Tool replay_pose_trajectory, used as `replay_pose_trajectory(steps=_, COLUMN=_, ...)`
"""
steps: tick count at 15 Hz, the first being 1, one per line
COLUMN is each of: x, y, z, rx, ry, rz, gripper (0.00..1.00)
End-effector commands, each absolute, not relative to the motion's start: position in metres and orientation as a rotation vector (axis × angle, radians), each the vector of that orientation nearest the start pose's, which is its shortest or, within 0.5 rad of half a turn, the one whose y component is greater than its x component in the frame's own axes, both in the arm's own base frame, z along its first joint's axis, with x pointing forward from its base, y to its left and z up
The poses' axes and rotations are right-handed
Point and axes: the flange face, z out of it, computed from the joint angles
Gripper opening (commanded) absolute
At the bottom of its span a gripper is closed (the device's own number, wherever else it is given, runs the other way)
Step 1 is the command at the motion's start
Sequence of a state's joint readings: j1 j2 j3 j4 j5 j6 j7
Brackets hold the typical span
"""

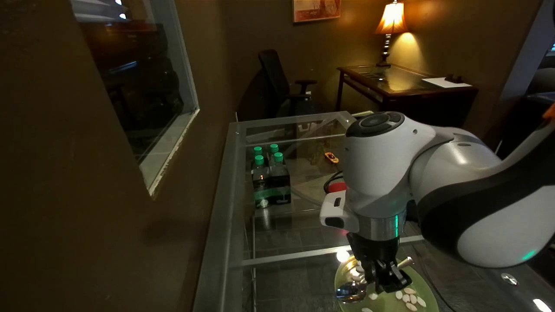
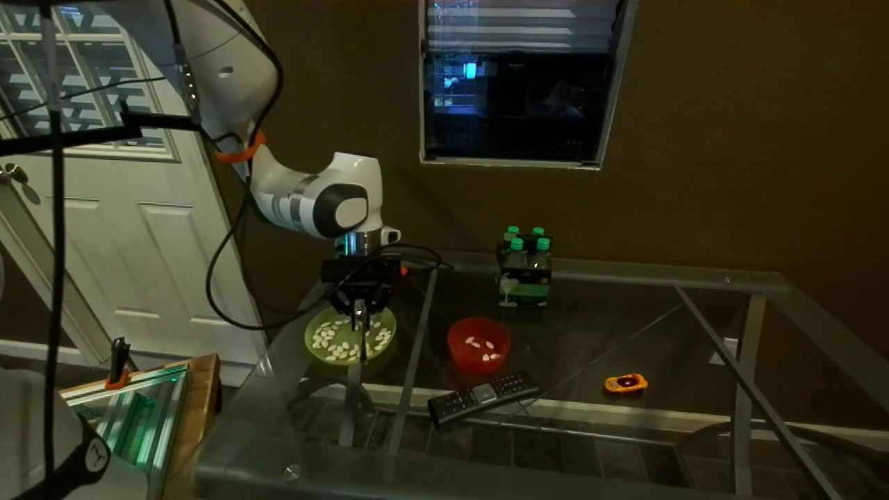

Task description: Put the spoon on the table

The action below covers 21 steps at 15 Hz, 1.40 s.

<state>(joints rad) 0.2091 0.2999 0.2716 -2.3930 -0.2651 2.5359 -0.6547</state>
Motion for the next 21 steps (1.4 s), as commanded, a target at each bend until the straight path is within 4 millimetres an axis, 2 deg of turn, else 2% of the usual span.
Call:
replay_pose_trajectory(steps=1, x=0.419, y=0.23, z=0.194, rx=-2.499, ry=-2.014, rz=0.244, gripper=0.14)
replay_pose_trajectory(steps=3, x=0.421, y=0.226, z=0.191, rx=-2.499, ry=-2.003, rz=0.246, gripper=0.02)
replay_pose_trajectory(steps=7, x=0.422, y=0.225, z=0.193, rx=-2.511, ry=-1.986, rz=0.247, gripper=0.02)
replay_pose_trajectory(steps=13, x=0.424, y=0.227, z=0.24, rx=-2.614, ry=-1.971, rz=0.195, gripper=0.02)
replay_pose_trajectory(steps=16, x=0.437, y=0.22, z=0.265, rx=-2.641, ry=-1.999, rz=0.203, gripper=0.02)
replay_pose_trajectory(steps=19, x=0.453, y=0.214, z=0.281, rx=-2.586, ry=-2.088, rz=0.199, gripper=0.02)
replay_pose_trajectory(steps=21, x=0.466, y=0.213, z=0.288, rx=-2.509, ry=-2.181, rz=0.132, gripper=0.02)
